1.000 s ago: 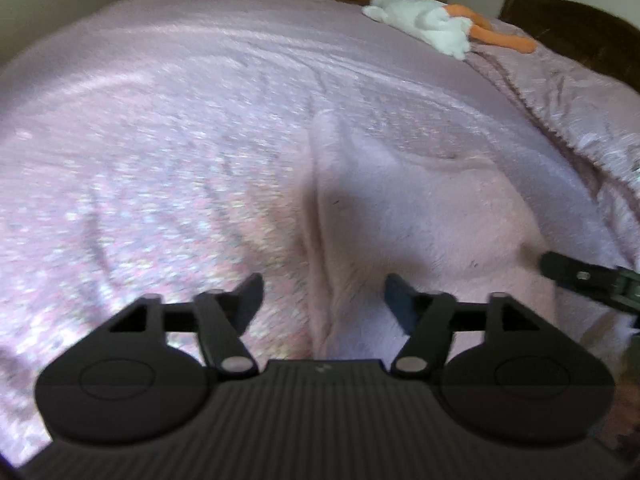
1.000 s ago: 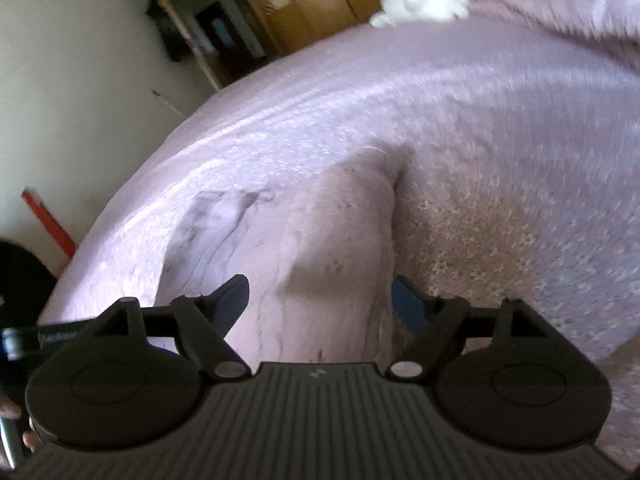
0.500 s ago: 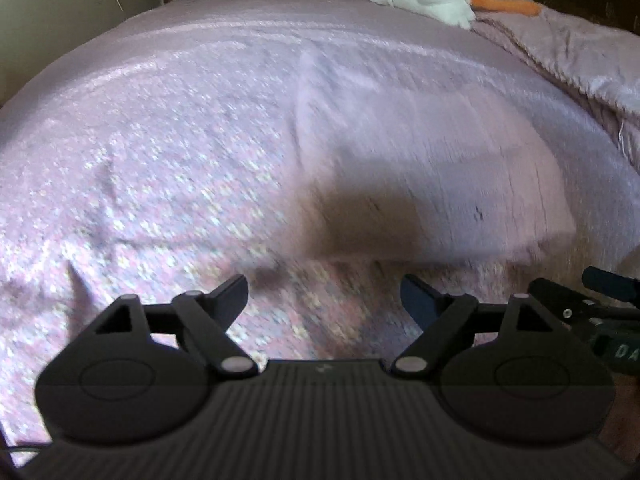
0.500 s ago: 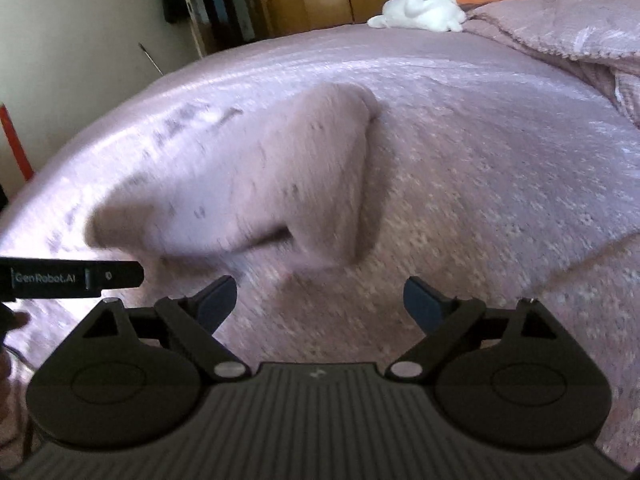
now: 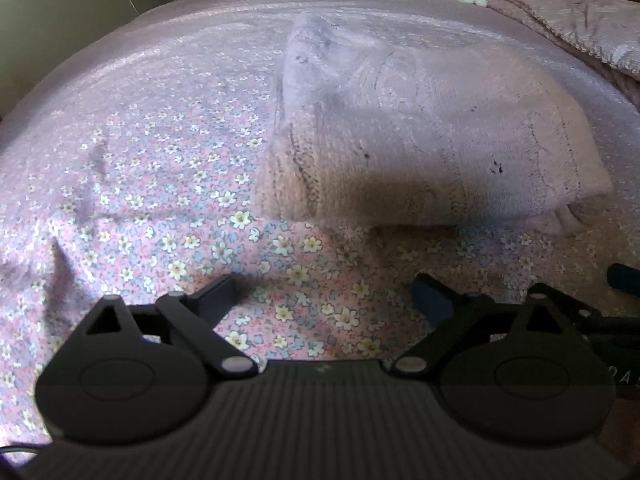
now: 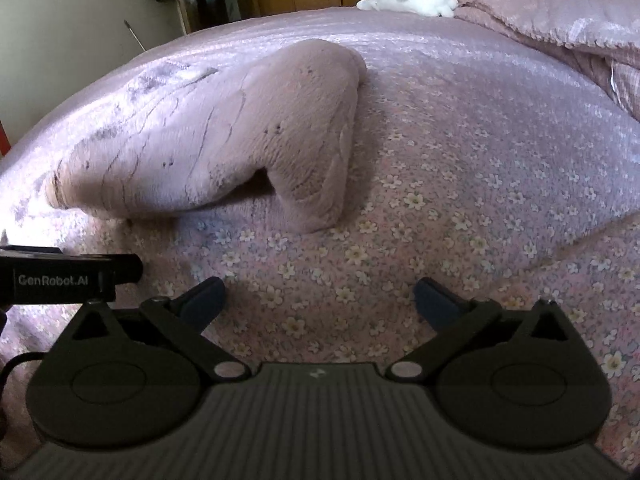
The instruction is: Fold small clothes
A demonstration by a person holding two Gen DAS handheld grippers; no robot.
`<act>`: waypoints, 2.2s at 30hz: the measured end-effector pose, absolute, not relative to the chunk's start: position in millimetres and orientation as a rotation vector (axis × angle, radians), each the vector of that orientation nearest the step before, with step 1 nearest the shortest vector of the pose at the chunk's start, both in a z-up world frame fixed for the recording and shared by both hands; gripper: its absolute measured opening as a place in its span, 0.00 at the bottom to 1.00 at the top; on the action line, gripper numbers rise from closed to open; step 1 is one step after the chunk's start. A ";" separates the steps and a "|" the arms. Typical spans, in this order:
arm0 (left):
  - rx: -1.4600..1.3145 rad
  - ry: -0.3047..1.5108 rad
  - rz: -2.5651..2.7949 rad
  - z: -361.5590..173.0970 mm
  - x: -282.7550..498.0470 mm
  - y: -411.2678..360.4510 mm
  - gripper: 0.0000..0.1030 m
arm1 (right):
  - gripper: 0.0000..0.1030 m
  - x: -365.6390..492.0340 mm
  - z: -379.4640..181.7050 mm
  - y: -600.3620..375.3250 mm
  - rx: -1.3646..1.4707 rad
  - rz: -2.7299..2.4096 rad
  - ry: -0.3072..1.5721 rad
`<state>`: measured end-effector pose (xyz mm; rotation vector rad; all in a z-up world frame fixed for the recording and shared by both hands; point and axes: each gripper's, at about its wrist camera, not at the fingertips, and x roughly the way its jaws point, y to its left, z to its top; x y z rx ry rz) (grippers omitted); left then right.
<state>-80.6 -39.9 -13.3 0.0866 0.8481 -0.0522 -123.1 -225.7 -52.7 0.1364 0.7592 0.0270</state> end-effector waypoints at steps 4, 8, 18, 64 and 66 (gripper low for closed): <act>0.080 0.843 -0.047 -14.1 -82.8 -39.8 0.95 | 1.00 -123.1 -52.3 -225.3 0.132 0.024 0.758; 0.076 0.845 -0.044 -14.6 -83.4 -39.9 0.96 | 1.00 -122.9 -52.8 -224.4 0.126 0.023 0.758; 0.073 0.846 -0.044 -14.8 -83.6 -39.4 0.96 | 1.00 -122.9 -52.9 -223.4 0.119 0.020 0.757; 0.071 0.844 -0.045 -14.7 -83.8 -38.7 0.96 | 1.00 -122.7 -53.8 -222.5 0.114 0.018 0.756; 0.071 0.844 -0.043 -14.7 -83.5 -38.8 0.96 | 1.00 -123.2 -53.3 -222.4 0.113 0.018 0.756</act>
